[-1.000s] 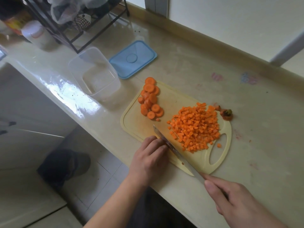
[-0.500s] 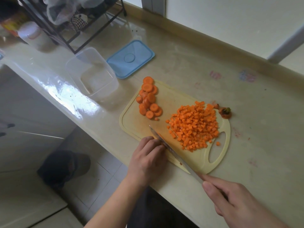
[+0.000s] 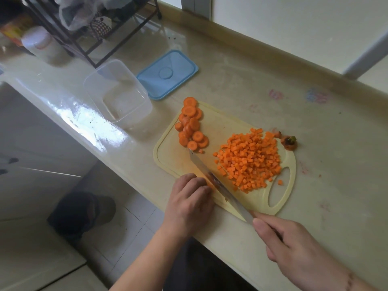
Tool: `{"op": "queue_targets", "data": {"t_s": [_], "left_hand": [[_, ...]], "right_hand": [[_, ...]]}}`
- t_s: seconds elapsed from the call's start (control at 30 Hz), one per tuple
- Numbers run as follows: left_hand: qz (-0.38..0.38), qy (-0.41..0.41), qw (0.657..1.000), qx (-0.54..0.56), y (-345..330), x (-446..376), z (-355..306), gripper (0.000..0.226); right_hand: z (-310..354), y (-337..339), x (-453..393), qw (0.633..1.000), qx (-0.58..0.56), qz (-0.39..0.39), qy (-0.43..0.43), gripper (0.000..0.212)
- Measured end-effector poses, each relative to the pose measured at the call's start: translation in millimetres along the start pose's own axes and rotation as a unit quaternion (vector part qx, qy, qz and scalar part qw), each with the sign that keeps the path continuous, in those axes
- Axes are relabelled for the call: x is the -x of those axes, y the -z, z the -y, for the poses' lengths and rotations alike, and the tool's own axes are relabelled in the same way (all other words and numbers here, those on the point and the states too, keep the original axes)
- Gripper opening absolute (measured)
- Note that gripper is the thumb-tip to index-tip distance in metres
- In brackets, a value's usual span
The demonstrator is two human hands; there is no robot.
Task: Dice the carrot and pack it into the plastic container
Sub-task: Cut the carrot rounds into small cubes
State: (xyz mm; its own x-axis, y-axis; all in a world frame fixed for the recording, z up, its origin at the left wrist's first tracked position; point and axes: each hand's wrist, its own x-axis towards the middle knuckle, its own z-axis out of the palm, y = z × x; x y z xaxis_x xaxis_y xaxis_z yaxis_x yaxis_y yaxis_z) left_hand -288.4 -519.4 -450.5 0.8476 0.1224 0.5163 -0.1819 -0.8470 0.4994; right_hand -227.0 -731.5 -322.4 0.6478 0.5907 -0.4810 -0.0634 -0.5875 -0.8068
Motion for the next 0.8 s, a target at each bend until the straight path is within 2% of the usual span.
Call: {"op": "queue_targets", "data": {"t_s": [0.03, 0.1, 0.2, 0.3, 0.43, 0.5, 0.6, 0.73, 0.8], "left_hand": [[0.003, 0.003, 1.0, 0.001, -1, 0, 1, 0.004], [0.01, 0.013, 1.0, 0.016, -1, 1, 1, 0.006], [0.015, 0.018, 0.999, 0.027, 0, 2, 2, 0.006], [0.006, 0.021, 0.999, 0.03, -2, 3, 2, 0.003], [-0.003, 0.022, 0.999, 0.036, -2, 2, 1, 0.02], [-0.003, 0.025, 0.999, 0.038, -1, 2, 1, 0.023], [-0.005, 0.029, 0.999, 0.043, 1, 2, 1, 0.017], [-0.021, 0.023, 0.999, 0.038, 2, 3, 1, 0.014], [-0.025, 0.021, 0.999, 0.037, 1, 5, 1, 0.009]], "right_hand": [[0, 1, 3, 1.0, -0.008, 0.006, -0.011, 0.017], [0, 2, 6, 1.0, 0.006, 0.021, -0.01, 0.042], [0, 3, 10, 0.999, 0.023, 0.03, -0.011, 0.053], [-3, 2, 10, 0.999, 0.025, 0.031, -0.014, 0.05], [5, -6, -2, 1.0, 0.023, 0.017, -0.002, 0.021], [5, -8, -10, 0.999, 0.026, 0.007, 0.022, 0.035], [6, -5, -11, 0.999, 0.019, 0.008, 0.037, 0.033], [7, 0, -3, 1.0, 0.003, 0.01, 0.005, 0.033], [9, 2, 2, 1.0, -0.002, 0.018, -0.009, 0.024]]}}
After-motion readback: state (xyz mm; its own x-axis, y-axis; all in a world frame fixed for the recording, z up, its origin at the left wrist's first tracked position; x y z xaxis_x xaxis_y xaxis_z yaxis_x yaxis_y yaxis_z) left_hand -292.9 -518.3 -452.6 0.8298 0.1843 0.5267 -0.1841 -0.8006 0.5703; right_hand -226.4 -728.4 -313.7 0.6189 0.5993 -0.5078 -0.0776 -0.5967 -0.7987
